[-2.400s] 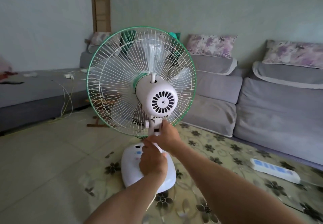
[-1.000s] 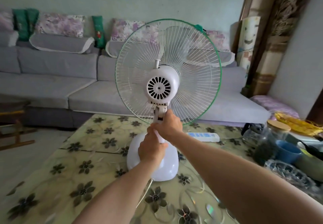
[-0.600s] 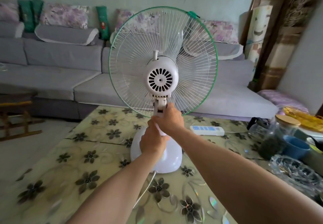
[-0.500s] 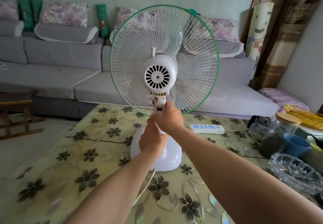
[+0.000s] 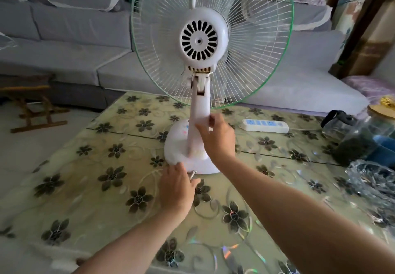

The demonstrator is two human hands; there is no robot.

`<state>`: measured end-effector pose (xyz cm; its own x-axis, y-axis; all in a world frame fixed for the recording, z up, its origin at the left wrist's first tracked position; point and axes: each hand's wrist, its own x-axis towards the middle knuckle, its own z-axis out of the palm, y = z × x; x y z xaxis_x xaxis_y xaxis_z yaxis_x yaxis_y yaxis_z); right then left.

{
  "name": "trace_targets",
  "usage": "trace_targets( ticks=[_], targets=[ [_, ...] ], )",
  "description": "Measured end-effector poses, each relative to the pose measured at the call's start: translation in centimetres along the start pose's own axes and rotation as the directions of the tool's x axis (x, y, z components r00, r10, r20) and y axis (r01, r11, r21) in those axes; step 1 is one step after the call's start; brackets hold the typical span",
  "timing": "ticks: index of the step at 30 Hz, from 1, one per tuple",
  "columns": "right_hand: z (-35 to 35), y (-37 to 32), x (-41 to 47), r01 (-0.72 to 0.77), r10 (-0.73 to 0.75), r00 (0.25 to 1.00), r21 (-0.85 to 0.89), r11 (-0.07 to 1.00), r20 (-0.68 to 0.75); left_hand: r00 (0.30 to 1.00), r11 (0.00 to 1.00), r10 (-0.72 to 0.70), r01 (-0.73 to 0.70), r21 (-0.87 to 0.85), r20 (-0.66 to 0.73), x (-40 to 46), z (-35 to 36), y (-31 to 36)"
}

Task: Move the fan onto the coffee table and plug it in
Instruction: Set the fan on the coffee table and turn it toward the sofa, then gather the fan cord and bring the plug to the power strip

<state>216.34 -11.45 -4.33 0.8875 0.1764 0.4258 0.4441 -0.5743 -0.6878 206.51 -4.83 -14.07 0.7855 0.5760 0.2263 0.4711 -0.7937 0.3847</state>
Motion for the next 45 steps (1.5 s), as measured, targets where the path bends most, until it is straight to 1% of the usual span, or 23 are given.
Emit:
trace_targets(
  ticks=[2, 4, 6, 8, 9, 12, 17, 18, 20, 21, 23, 24, 26, 27, 28, 31, 34, 36, 38, 39, 40, 43, 45],
  targets=[
    [0.4, 1.0, -0.9, -0.011, 0.012, 1.0, 0.031, 0.999, -0.012, 1.0, 0.995, 0.02, -0.022, 0.094, 0.022, 0.1, 0.2, -0.2],
    [0.6, 1.1, -1.5, -0.03, 0.03, 1.0, 0.04, 0.999, -0.001, 0.996, 0.99, 0.021, -0.033, 0.14, 0.082, 0.2, -0.4, 0.6],
    [0.5, 0.9, -2.1, -0.051, 0.051, 0.998, 0.012, 0.999, 0.028, 0.986, 0.995, -0.014, -0.002, 0.095, 0.163, -0.2, -1.3, 1.3],
    [-0.3, 0.6, -2.8, -0.098, 0.101, 0.99, -0.038, 0.994, 0.102, 0.962, 0.995, -0.095, 0.094, 0.017, 0.257, -0.9, -2.9, 1.7],
    [-0.8, 0.4, -3.4, -0.117, 0.126, 0.98, -0.064, 0.991, 0.152, 0.952, 0.993, -0.118, 0.119, 0.013, 0.284, -1.5, -3.6, 1.6],
    [-2.9, -0.8, -5.1, -0.141, 0.175, 0.942, -0.137, 0.981, 0.286, 0.935, 0.991, -0.113, 0.081, 0.107, 0.335, -3.1, -7.1, 1.7],
    [-7.6, -4.8, -8.9, -0.21, 0.309, 0.848, -0.261, 0.942, 0.431, 0.904, 0.971, -0.21, 0.148, 0.188, 0.372, -5.3, -15.0, 3.0],
    [-8.5, -5.7, -9.8, -0.227, 0.337, 0.82, -0.278, 0.933, 0.462, 0.9, 0.972, -0.205, 0.141, 0.188, 0.384, -5.9, -16.5, 3.3],
    [-10.7, -7.8, -11.6, -0.227, 0.385, 0.734, -0.332, 0.915, 0.559, 0.885, 0.976, -0.207, 0.16, 0.146, 0.416, -7.1, -20.0, 4.4],
    [-11.6, -8.6, -12.6, -0.223, 0.408, 0.673, -0.356, 0.907, 0.617, 0.872, 0.975, -0.218, 0.174, 0.137, 0.438, -7.6, -21.3, 4.9],
    [-13.6, -10.5, -14.5, -0.206, 0.447, 0.527, -0.402, 0.892, 0.723, 0.814, 0.953, -0.301, 0.274, 0.129, 0.497, -8.4, -23.6, 5.9],
    [-14.8, -11.6, -15.4, -0.159, 0.446, 0.46, -0.423, 0.892, 0.768, 0.78, 0.938, -0.341, 0.321, 0.132, 0.525, -8.9, -25.0, 6.4],
    [-17.1, -13.7, -17.2, -0.077, 0.419, 0.335, -0.419, 0.905, 0.844, 0.75, 0.931, -0.362, 0.323, 0.171, 0.554, -10.1, -27.4, 7.7],
    [-18.2, -14.9, -17.9, -0.085, 0.409, 0.284, -0.403, 0.911, 0.867, 0.745, 0.933, -0.359, 0.303, 0.194, 0.563, -10.5, -28.5, 8.4],
    [-19.1, -15.9, -18.4, -0.108, 0.397, 0.247, -0.382, 0.918, 0.884, 0.744, 0.936, -0.352, 0.279, 0.214, 0.569, -10.6, -29.5, 9.1],
    [-21.3, -18.8, -18.5, -0.231, 0.36, 0.19, -0.315, 0.921, 0.913, 0.738, 0.934, -0.357, 0.293, 0.205, 0.573, -10.0, -32.0, 10.8],
    [-23.7, -20.6, -18.0, -0.377, 0.333, 0.089, -0.278, 0.884, 0.939, 0.758, 0.939, -0.33, 0.327, 0.11, 0.562, -8.8, -33.7, 11.0],
    [-25.9, -21.0, -17.8, -0.527, 0.336, 0.008, -0.281, 0.802, 0.942, 0.754, 0.919, -0.354, 0.391, 0.055, 0.554, -8.0, -35.0, 10.6],
    [-28.0, -21.2, -17.9, -0.668, 0.329, -0.063, -0.285, 0.687, 0.942, 0.743, 0.897, -0.379, 0.441, 0.023, 0.551, -7.8, -36.0, 10.1],
    [-28.8, -21.3, -17.9, -0.726, 0.336, -0.076, -0.283, 0.627, 0.939, 0.742, 0.891, -0.38, 0.454, 0.003, 0.552, -7.8, -36.4, 9.9],
    [-29.3, -21.2, -18.0, -0.765, 0.349, -0.071, -0.276, 0.583, 0.934, 0.741, 0.887, -0.384, 0.462, -0.003, 0.551, -7.8, -36.6, 9.9],
    [-29.7, -21.3, -18.4, -0.801, 0.375, 0.037, -0.197, 0.565, 0.926, 0.719, 0.887, -0.392, 0.461, 0.028, 0.573, -7.9, -36.7, 11.2],
    [-29.9, -22.0, -18.9, -0.837, 0.331, 0.069, -0.126, 0.532, 0.941, 0.711, 0.907, -0.364, 0.416, 0.057, 0.601, -8.2, -36.5, 12.3]
  ],
)
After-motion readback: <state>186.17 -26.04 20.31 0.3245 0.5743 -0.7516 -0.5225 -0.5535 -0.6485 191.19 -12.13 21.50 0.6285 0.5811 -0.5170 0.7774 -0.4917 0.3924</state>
